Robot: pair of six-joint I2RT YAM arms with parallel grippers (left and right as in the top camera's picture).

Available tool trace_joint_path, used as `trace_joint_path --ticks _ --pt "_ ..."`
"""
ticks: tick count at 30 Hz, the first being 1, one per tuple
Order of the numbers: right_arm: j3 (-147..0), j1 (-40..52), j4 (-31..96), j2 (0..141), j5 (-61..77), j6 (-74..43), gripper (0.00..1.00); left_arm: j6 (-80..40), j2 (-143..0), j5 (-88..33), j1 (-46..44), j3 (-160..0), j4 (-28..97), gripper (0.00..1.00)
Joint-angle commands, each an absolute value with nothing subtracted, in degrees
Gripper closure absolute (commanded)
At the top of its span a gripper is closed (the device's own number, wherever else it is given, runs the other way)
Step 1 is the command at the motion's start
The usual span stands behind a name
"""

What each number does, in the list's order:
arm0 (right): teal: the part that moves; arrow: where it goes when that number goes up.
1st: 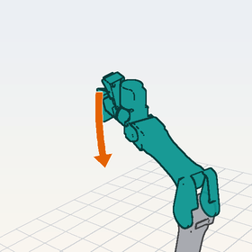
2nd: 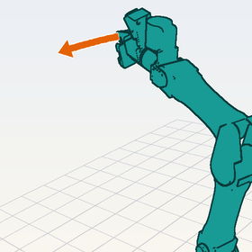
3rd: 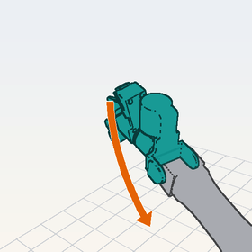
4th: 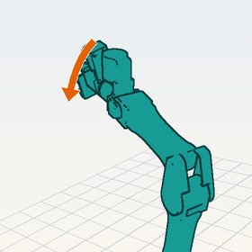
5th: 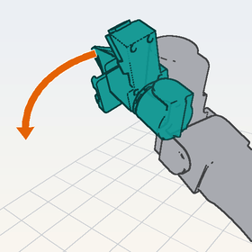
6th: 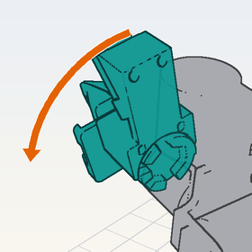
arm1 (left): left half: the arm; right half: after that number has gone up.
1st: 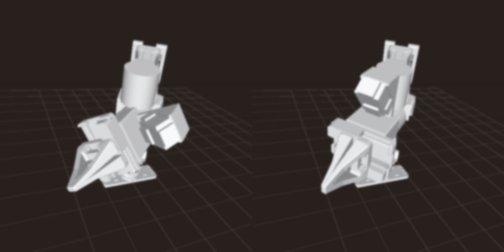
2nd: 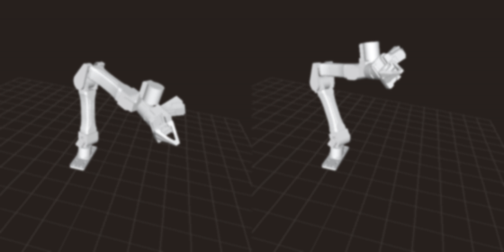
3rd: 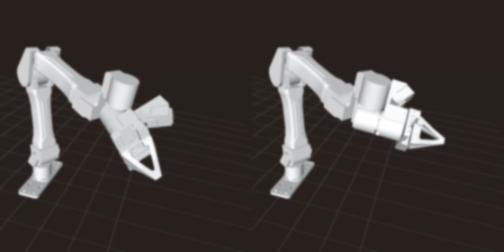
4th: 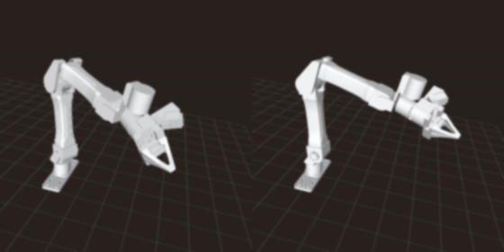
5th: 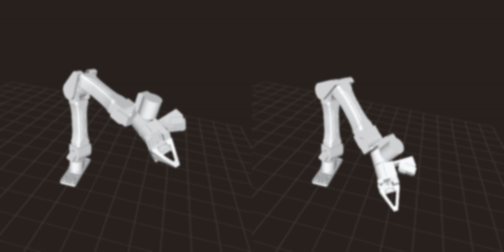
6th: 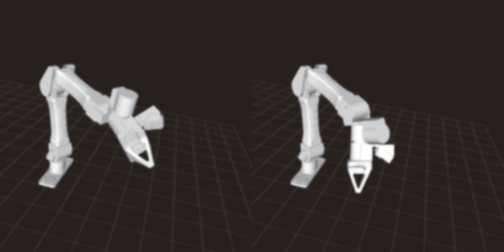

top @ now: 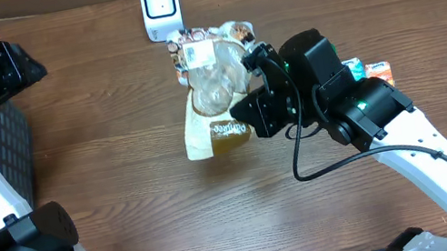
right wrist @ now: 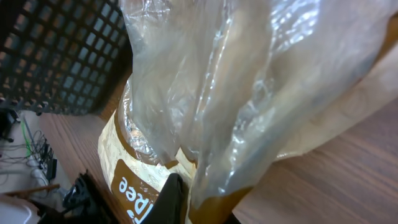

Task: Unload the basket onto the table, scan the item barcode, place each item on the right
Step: 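Release the left gripper and carry the bag to the scanner with the right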

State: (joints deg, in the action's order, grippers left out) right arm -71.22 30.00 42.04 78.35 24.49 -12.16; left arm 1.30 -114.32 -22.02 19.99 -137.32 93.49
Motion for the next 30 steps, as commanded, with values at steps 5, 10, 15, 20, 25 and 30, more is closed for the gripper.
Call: trace_joint_path --ticks 5,10,15,20,25,30 --pt "-77.73 29.82 45.08 77.41 21.06 -11.64 0.96 1.54 -113.62 -21.85 19.90 -137.99 93.58 0.00" --pt "-87.13 29.87 51.48 80.60 15.20 -8.64 0.96 1.52 -113.62 -21.85 19.90 -137.99 92.77 0.01" --pt "-104.05 29.87 59.27 89.41 10.57 -3.97 0.96 1.52 -113.62 -21.87 19.86 -137.99 92.77 0.01" --pt "-115.18 30.81 59.02 98.54 -4.16 0.62 0.96 1.52 -113.62 -21.87 19.86 -137.99 92.77 0.00" --pt "-115.11 33.23 48.31 107.02 -27.31 8.29 0.96 1.52 -113.62 -21.87 19.86 -137.99 92.77 0.01" --pt "-115.11 33.47 37.06 117.34 -38.89 24.99 0.96 1.52 -113.62 -21.87 19.86 -137.99 92.77 0.01"
